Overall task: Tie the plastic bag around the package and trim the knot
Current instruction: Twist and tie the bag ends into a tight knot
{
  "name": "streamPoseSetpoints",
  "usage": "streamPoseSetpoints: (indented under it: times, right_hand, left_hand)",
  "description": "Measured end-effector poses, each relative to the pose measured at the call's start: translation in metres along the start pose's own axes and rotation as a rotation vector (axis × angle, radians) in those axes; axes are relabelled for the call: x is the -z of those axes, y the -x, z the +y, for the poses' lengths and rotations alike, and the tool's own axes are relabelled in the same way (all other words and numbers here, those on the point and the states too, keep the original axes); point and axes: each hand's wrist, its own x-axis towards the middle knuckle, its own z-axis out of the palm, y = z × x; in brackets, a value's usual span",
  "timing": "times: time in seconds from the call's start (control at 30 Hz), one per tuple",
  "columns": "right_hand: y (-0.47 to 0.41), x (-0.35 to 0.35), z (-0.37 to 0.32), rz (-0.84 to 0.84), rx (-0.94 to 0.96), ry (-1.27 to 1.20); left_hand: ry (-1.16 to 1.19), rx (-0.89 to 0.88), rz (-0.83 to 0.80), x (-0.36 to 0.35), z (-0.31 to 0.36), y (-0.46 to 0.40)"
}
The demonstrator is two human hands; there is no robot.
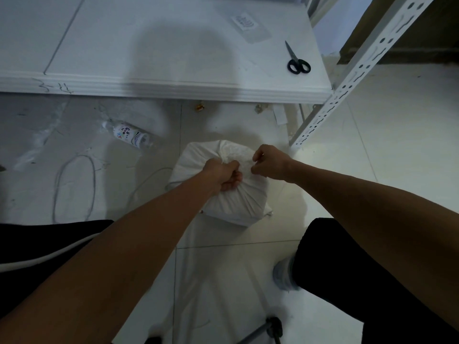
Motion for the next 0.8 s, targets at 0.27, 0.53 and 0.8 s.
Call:
streamPoseSetpoints:
  times: [0.27, 0.53, 0.8]
  right_hand:
    - [0.005, -0.004, -0.006, 0.026, 0.216, 0.116]
    - [0.004, -0.011, -0.004, 0.027, 0.311, 0.409]
    - [-0.003, -0.014, -0.003, 0.021, 0.26, 0.506]
  left_hand:
    - [0.05, 0.036, -0.008, 0.005, -0.002, -0.001]
    - [-0.276, -0.113, 0.014, 0.014, 0.0, -0.004]
    - [-0.566, -0.169, 0.082, 0.015, -0.006, -0.012]
